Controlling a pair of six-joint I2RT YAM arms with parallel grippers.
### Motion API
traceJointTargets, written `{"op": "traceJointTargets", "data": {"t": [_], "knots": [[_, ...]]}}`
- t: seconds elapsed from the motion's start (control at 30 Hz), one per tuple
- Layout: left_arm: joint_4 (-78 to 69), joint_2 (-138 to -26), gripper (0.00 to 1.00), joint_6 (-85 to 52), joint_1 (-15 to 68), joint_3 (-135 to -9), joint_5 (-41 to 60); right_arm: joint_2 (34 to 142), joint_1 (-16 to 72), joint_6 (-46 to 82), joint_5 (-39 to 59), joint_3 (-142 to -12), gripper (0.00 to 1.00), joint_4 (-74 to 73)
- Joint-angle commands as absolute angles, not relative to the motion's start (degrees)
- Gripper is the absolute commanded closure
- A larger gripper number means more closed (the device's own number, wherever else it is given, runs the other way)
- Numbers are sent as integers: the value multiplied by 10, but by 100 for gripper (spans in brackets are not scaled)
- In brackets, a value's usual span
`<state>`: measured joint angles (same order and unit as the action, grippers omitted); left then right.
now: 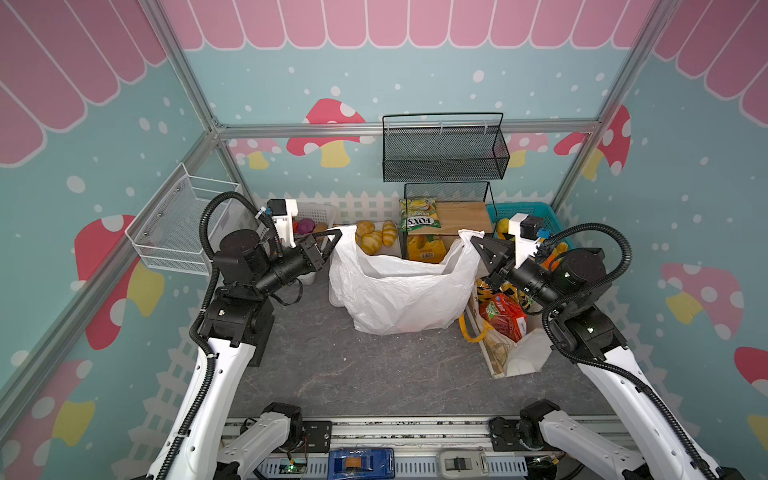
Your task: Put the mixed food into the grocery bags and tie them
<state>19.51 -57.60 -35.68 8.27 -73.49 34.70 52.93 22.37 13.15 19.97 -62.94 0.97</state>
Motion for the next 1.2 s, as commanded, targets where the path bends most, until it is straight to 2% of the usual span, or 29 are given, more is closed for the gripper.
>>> {"op": "traceJointTargets", "data": {"t": [0.0,0.07,0.2,0.3,0.43,0.57,0.67,0.83,1.03,1.17], "knots": [[173,-580,100,-364,79,-724,375,543,220,136,124,-621,97,19],[162,-583,100,-370,79,-717,380,556,219,126,85,-637,92,53],[151,-583,100,-374,79,-713,383,561,220,94,57,-682,64,98],[147,-581,100,-373,79,-707,383,561,220,68,69,-714,53,123],[147,-584,100,-375,79,-706,386,568,236,37,134,-756,47,135],[146,-584,100,-377,79,-709,387,592,334,-6,138,-776,43,129],[147,-585,100,-379,80,-710,386,628,405,-24,155,-774,30,101],[147,-585,100,-381,81,-710,389,715,487,-24,180,-767,18,17],[147,-583,100,-385,82,-712,397,811,504,22,205,-752,12,-123],[147,-580,100,-388,83,-710,402,859,504,29,185,-750,11,-185]]}}
